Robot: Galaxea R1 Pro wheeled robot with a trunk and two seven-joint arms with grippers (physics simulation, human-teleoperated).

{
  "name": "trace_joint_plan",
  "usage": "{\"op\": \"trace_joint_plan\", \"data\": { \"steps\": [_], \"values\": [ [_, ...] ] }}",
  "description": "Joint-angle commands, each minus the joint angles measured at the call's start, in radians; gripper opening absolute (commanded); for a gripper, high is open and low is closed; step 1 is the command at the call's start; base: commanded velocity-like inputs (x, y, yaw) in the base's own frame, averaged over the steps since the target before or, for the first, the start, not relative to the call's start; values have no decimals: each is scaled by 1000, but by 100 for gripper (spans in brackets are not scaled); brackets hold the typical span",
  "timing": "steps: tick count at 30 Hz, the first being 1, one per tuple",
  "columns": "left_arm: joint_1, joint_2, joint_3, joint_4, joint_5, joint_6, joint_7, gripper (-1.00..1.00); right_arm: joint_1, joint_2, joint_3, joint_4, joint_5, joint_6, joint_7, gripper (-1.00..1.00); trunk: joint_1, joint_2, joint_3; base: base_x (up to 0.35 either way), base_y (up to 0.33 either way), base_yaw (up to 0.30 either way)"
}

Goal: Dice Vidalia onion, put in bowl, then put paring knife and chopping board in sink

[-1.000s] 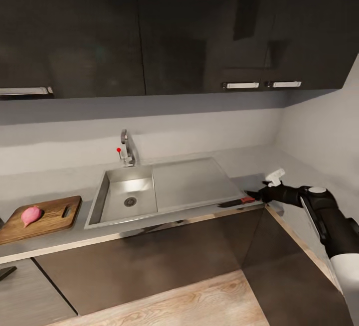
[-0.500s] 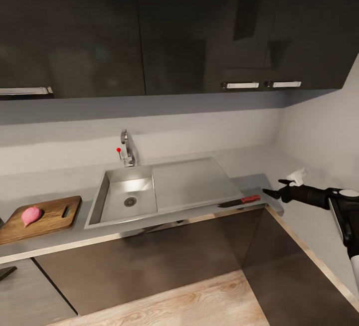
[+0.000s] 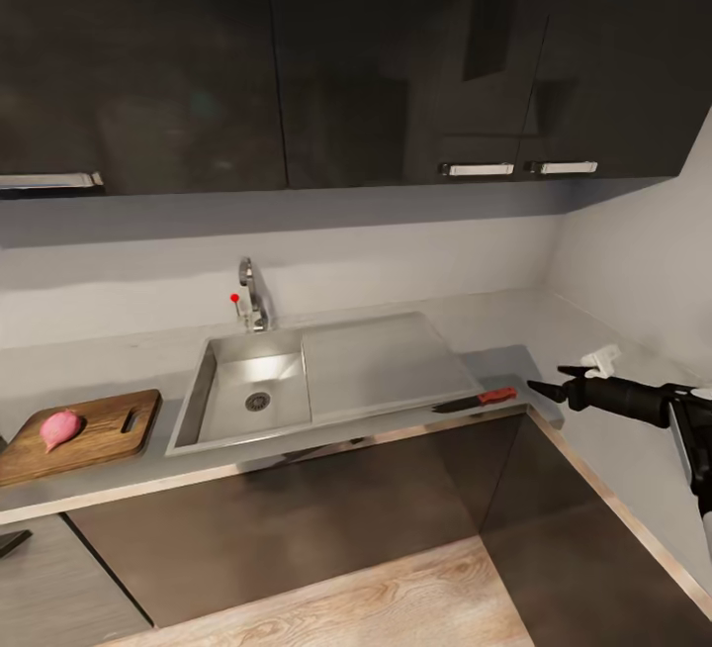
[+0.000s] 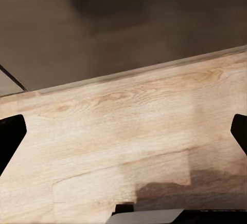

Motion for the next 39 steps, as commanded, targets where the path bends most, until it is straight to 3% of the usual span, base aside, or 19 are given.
{"op": "trace_joint_plan", "data": {
  "steps": [1, 8, 10, 14, 15, 31, 39],
  "values": [
    [0, 2, -8, -1, 7, -2, 9, 100, -1, 1, -3, 6, 6, 8, 7, 100, 1, -2, -2, 92, -52, 0],
    [0, 2, -8, -1, 7, -2, 9, 100, -1, -1, -3, 32, 18, 8, 7, 100, 1, -2, -2, 140, -103, 0],
    [0, 2, -8, -1, 7, -2, 9, 100, -1, 0, -2, 33, 44, 8, 7, 100, 1, -2, -2, 83, -57, 0],
    [0, 2, -8, -1, 7, -3, 9, 100, -1, 6, -1, 34, 148, -15, 8, 100, 1, -2, -2, 26, -18, 0],
    [0, 2, -8, -1, 7, -3, 9, 100, -1, 8, -1, 35, 154, -25, 8, 100, 1, -2, -2, 5, -4, 0],
    [-1, 2, -8, 3, 7, -3, 9, 100, -1, 10, 0, 97, 167, -87, 12, 100, 1, -2, -2, 148, 0, 0],
    [0, 2, -8, 3, 7, -3, 9, 100, -1, 8, -1, 98, 168, -88, 63, 100, 1, -2, -2, 65, 0, 0]
  ]
}}
